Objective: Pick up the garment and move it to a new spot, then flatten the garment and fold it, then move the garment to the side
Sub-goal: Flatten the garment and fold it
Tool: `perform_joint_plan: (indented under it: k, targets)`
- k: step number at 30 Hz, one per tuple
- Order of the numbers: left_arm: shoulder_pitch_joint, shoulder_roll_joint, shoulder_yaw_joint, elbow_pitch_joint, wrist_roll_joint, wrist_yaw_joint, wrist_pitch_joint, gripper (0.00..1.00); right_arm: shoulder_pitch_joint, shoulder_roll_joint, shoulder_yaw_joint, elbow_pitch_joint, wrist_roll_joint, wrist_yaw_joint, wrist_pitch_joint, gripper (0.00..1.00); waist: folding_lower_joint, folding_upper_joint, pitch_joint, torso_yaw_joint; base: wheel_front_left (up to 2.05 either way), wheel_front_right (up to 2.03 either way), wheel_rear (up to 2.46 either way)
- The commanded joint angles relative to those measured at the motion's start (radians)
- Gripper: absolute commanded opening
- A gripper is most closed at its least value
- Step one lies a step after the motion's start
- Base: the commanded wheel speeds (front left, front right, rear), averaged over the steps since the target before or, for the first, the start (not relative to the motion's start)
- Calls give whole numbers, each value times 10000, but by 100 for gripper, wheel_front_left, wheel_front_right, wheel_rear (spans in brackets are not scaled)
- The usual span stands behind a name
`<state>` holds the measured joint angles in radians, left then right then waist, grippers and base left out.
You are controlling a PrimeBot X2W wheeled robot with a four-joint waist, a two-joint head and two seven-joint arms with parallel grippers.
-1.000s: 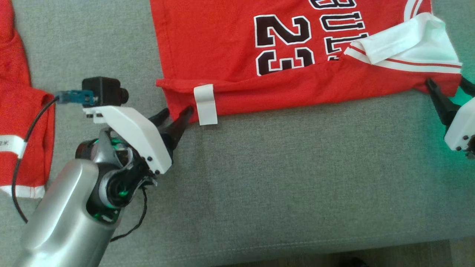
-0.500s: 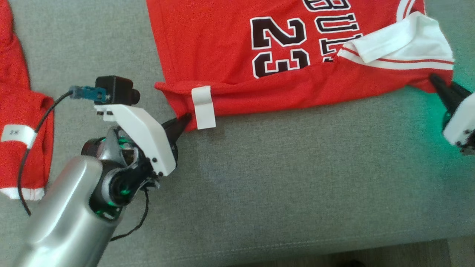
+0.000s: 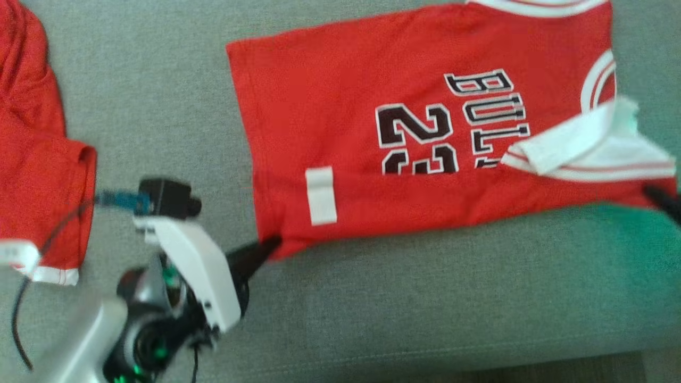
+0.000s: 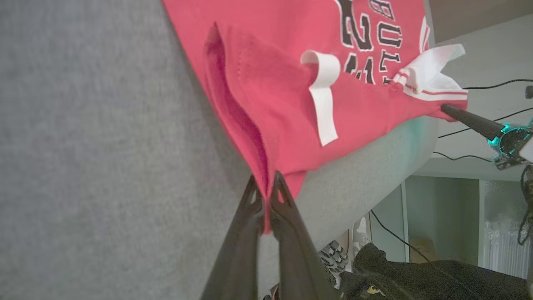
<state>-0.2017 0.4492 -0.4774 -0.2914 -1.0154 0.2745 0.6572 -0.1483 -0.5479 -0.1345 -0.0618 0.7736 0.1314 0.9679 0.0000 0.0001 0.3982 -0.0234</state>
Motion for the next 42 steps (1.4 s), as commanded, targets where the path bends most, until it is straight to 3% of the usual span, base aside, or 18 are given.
perform_joint_plan:
  k: [1, 5, 6, 7, 9, 13, 18, 23, 27, 33, 42]
  targets:
    - [14, 326, 376, -417, -34, 67, -146, 0, 310, -472, -30, -512, 33, -7, 157, 0, 0, -1, 10, 0, 0, 0, 0]
    - [617, 296, 232, -261, 187, 20, -591, 0, 965, -430, 8, -770, -312, -7, -22, 0, 0, -1, 14, 29, 0, 0, 0]
    - [676, 256, 206, -187, 277, 32, -722, 0, 1064, -412, 97, -808, -410, -7, -100, 44, 0, -1, 1, 46, 0, 0, 0]
    - [706, 213, 167, -122, 362, 39, -827, 26, 1146, -414, 208, -841, -489, -7, -171, 100, 0, -1, -14, 60, 0, 0, 0]
    - [694, 94, 111, -33, 513, 53, -1035, 100, 1212, -370, 269, -851, -577, -7, -372, 100, 0, -1, -41, 94, 0, 0, 0]
    - [503, -52, 184, 4, 708, 70, -1374, 100, 1061, -425, 24, -916, -634, -7, -765, 100, 0, -1, -46, 170, 0, 0, 0]
    - [67, 389, 424, -271, 1320, 143, -1592, 100, 293, -646, -561, -1248, -506, -7, -989, 100, 0, -1, 153, 222, 0, 0, 0]
    - [-1647, 512, 536, -165, 2224, 378, -1527, 100, -1959, -658, -859, -1077, -1282, -7, -1348, 100, 0, -1, 923, 541, 0, 0, 0]
    - [-3582, -110, 349, 868, 2671, 372, -1515, 100, -4088, -459, -337, -186, -2084, -7, -1302, 100, 0, -1, 1699, 975, 0, 0, 0]
    - [-5691, -910, -242, 2783, 3052, -34, -1324, 100, -6688, -70, 552, 1700, -3306, -7, -1360, 100, 0, -1, 2572, 1426, 0, 0, 0]
    - [-7057, -1552, -589, 4100, 3101, -531, -1323, 100, -8611, 365, 842, 4352, -4502, -7, -1911, 100, 0, -1, 2928, 1769, 0, 0, 0]
